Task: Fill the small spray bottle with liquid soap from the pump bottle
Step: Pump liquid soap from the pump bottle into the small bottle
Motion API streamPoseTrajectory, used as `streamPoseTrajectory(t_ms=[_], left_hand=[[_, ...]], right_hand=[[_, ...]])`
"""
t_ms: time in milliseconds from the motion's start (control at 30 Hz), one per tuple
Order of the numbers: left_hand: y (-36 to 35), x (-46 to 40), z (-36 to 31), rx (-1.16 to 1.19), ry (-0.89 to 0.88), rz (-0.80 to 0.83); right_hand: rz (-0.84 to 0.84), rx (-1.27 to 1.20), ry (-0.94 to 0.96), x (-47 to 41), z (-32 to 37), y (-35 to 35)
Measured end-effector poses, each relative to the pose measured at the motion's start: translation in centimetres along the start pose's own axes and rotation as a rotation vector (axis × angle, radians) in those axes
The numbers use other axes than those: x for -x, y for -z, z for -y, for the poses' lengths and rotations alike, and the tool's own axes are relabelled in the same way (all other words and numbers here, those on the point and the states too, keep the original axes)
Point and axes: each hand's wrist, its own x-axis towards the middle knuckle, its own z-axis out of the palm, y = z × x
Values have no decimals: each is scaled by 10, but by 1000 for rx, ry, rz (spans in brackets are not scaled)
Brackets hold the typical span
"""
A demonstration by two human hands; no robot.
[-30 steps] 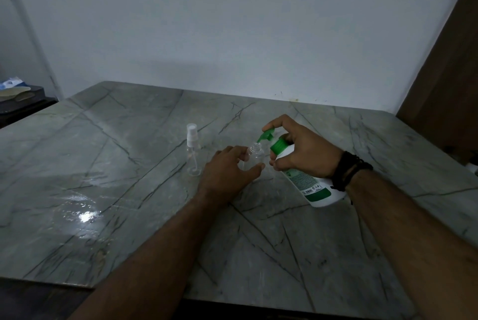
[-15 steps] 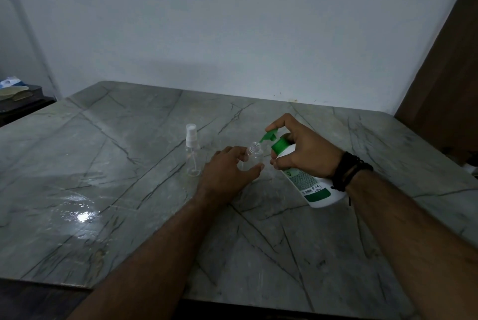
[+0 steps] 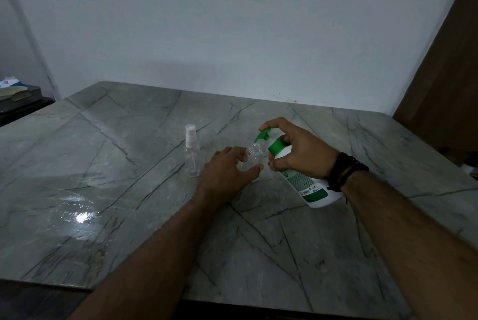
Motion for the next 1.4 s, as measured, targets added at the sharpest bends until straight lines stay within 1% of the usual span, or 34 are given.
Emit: streamPoseTrajectory(t_ms=[367,1400], left_hand=[[-2,-2,1,-15,-2,-5],[-5,-2,5,0,-32,-46]], right_hand=[[0,17,4,0,1,0],[-1,-37,-3,2,-3,5]])
